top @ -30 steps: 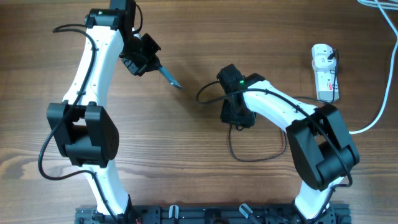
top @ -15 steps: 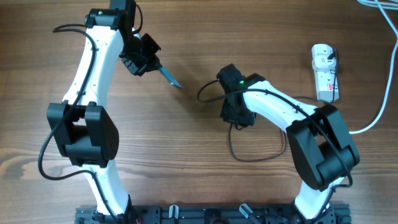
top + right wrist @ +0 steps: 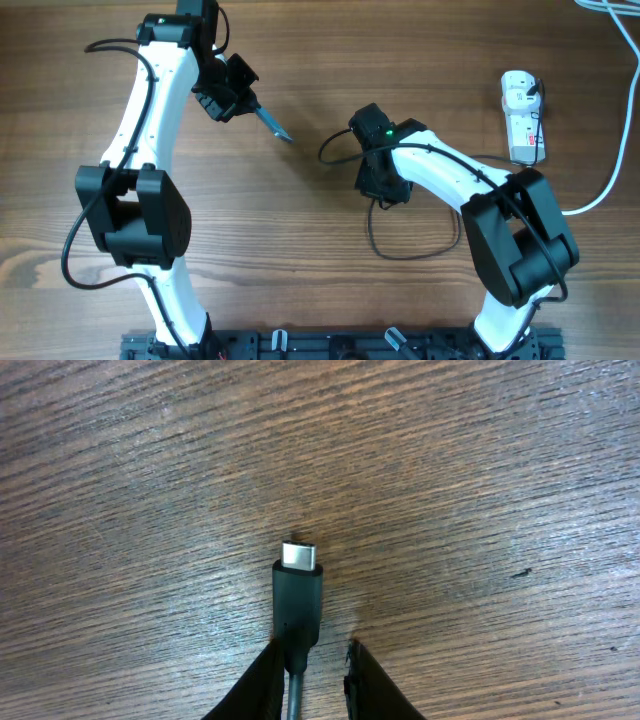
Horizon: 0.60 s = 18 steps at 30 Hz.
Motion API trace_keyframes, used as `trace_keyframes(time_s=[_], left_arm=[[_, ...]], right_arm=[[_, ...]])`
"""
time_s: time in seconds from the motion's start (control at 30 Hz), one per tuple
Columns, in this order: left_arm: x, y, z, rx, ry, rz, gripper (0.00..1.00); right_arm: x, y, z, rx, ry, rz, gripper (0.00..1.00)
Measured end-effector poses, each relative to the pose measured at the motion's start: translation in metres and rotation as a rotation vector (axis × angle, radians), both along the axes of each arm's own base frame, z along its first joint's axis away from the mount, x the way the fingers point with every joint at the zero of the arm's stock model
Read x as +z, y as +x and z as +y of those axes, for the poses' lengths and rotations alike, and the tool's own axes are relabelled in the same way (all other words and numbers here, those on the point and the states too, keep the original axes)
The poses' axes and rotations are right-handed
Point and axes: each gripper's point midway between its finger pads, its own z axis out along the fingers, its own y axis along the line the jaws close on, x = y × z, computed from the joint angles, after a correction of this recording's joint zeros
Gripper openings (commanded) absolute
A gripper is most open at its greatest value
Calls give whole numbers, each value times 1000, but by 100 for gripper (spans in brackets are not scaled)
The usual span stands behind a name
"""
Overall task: Plug charger to phone and switch on socket
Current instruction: 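Grasp the black USB-C cable near its plug with the right gripper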
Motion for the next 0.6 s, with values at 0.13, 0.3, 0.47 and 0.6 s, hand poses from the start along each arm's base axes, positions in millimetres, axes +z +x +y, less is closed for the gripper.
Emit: trace_keyframes(time_s=[0.13,0.3,0.47,0.6], left_arm=[[0,0,0,0,0,0,4],[0,0,0,0,0,0,4],[0,0,0,0,0,0,4],[0,0,0,0,0,0,4]], right_arm=[[0,0,0,-11,0,2,20],[0,-1,0,-34,-2,4,19],[0,-2,-1,-42,-3,7,15],[0,-2,-1,-45,-3,8,10]])
